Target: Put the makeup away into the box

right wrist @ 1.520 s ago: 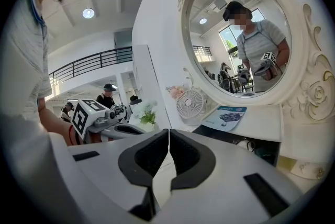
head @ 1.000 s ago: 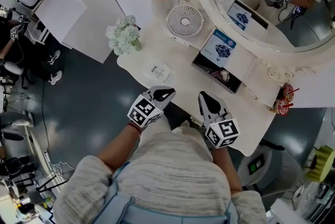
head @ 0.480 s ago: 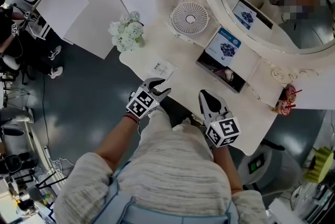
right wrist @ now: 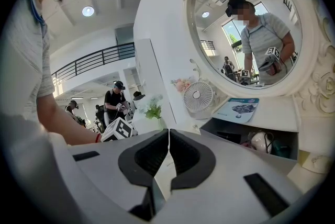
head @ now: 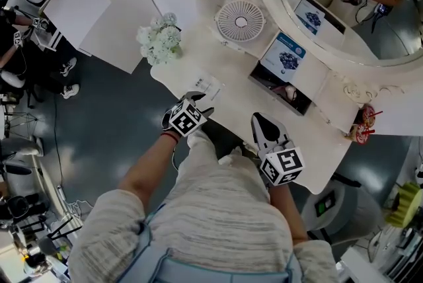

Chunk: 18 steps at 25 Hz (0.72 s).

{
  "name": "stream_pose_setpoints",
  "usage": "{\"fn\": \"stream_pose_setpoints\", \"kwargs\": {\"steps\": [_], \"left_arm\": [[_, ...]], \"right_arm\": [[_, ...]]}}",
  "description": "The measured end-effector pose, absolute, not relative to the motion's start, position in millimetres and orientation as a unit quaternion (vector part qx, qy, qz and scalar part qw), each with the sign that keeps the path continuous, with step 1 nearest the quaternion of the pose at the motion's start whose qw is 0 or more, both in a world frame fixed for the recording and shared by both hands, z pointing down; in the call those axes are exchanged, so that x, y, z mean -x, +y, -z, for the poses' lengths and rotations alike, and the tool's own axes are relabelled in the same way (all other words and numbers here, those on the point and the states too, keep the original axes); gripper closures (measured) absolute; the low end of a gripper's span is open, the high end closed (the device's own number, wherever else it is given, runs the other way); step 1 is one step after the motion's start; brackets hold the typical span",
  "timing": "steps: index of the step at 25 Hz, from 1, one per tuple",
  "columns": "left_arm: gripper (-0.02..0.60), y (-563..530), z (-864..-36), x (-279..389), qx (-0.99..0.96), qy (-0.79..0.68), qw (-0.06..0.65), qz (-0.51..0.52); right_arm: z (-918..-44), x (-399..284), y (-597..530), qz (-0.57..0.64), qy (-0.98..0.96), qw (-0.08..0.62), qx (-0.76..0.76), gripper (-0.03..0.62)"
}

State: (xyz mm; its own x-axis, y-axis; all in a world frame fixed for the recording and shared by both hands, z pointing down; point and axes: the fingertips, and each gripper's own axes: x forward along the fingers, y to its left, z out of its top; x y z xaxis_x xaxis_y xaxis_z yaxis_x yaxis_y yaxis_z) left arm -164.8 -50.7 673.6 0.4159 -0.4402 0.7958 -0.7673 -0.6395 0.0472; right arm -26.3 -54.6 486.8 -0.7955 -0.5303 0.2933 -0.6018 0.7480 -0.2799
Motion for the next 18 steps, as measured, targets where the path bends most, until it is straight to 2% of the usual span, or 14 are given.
{"fn": "stream_pose_setpoints", "kwargs": {"steps": [18], "left_arm": [[0.323,-78.9,-718.4,165.5,-0.767,-0.394,0.256,-0.438]], "right_arm": [[-488.8,14.0,-54.6,-0.184,-0.925,0.102,-0.317,0.583]]}}
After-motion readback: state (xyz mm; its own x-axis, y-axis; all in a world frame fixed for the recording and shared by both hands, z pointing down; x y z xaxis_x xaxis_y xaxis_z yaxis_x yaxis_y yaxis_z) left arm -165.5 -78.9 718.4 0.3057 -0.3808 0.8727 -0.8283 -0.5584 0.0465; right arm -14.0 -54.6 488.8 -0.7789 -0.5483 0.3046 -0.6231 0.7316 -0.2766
